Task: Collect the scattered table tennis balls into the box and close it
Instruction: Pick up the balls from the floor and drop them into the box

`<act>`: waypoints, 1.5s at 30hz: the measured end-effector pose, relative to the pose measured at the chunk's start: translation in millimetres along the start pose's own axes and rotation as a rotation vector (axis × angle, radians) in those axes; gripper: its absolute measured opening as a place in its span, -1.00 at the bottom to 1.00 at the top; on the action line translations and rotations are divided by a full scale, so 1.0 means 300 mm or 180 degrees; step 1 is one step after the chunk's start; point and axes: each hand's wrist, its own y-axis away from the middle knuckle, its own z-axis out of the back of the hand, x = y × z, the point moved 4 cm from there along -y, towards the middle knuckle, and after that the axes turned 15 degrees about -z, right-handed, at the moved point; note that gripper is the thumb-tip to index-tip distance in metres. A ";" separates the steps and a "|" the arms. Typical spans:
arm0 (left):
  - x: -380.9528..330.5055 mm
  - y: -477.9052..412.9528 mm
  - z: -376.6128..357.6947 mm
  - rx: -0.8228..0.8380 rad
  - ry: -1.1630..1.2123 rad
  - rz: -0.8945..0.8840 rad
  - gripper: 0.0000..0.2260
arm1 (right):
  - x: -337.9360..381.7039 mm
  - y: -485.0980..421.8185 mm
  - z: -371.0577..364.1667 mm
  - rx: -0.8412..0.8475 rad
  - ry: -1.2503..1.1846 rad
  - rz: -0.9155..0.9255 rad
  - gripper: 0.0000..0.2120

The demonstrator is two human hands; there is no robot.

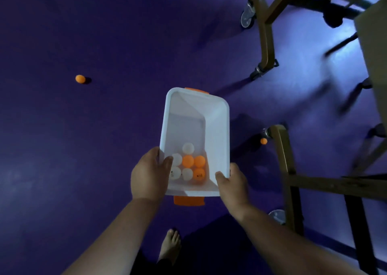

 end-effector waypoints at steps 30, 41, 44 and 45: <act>0.235 -1.027 -0.981 0.0291 0.0426 -0.0904 -0.90 | -0.067 -1.313 -0.290 -0.1015 -0.1156 0.0092 -0.74; 0.115 -1.098 -1.259 0.0563 0.0681 -0.1643 -0.93 | -0.582 -1.616 -0.172 -0.2665 -0.1626 -0.1846 -0.66; 0.112 -1.120 -1.272 0.0534 0.0688 -0.1839 -0.91 | -0.660 -1.669 -0.111 -0.2661 -0.1748 -0.1977 -0.74; 0.111 -1.127 -1.272 0.0517 0.0682 -0.1881 -0.92 | -0.681 -1.695 -0.101 -0.2545 -0.1732 -0.1964 -0.71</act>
